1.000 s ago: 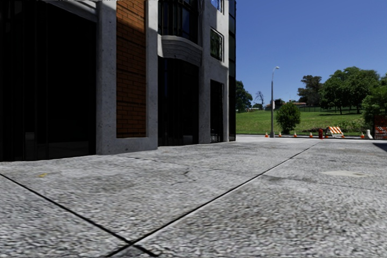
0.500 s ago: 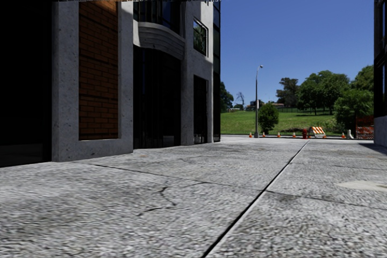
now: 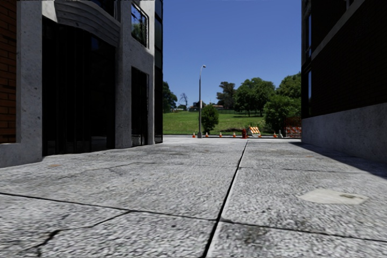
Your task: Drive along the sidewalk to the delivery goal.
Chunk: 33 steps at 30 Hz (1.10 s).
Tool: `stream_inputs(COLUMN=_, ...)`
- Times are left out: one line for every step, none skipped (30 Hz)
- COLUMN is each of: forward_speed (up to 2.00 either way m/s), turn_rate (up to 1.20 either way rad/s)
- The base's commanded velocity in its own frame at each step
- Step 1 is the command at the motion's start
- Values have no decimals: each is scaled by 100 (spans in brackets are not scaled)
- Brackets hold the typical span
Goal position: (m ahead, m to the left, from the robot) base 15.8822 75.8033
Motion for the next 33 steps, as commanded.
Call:
stream_inputs(forward_speed=200, turn_rate=0)
stream_inputs(forward_speed=200, turn_rate=0)
stream_inputs(forward_speed=200, turn_rate=0)
stream_inputs(forward_speed=200, turn_rate=0)
stream_inputs(forward_speed=200, turn_rate=0)
stream_inputs(forward_speed=200, turn_rate=0)
stream_inputs(forward_speed=200, turn_rate=0)
stream_inputs(forward_speed=200, turn_rate=0)
stream_inputs(forward_speed=200, turn_rate=0)
stream_inputs(forward_speed=200, turn_rate=0)
stream_inputs(forward_speed=200, turn_rate=0)
stream_inputs(forward_speed=200, turn_rate=0)
stream_inputs(forward_speed=200, turn_rate=0)
stream_inputs(forward_speed=200, turn_rate=0)
stream_inputs(forward_speed=200, turn_rate=0)
stream_inputs(forward_speed=200, turn_rate=0)
stream_inputs(forward_speed=200, turn_rate=0)
stream_inputs(forward_speed=200, turn_rate=0)
stream_inputs(forward_speed=200, turn_rate=0)
stream_inputs(forward_speed=200, turn_rate=0)
stream_inputs(forward_speed=200, turn_rate=0)
stream_inputs(forward_speed=200, turn_rate=0)
stream_inputs(forward_speed=200, turn_rate=0)
stream_inputs(forward_speed=200, turn_rate=0)
stream_inputs(forward_speed=200, turn_rate=0)
stream_inputs(forward_speed=200, turn_rate=0)
stream_inputs(forward_speed=200, turn_rate=0)
stream_inputs(forward_speed=200, turn_rate=0)
stream_inputs(forward_speed=200, turn_rate=0)
stream_inputs(forward_speed=200, turn_rate=0)
stream_inputs(forward_speed=200, turn_rate=0)
stream_inputs(forward_speed=200, turn_rate=0)
stream_inputs(forward_speed=200, turn_rate=0)
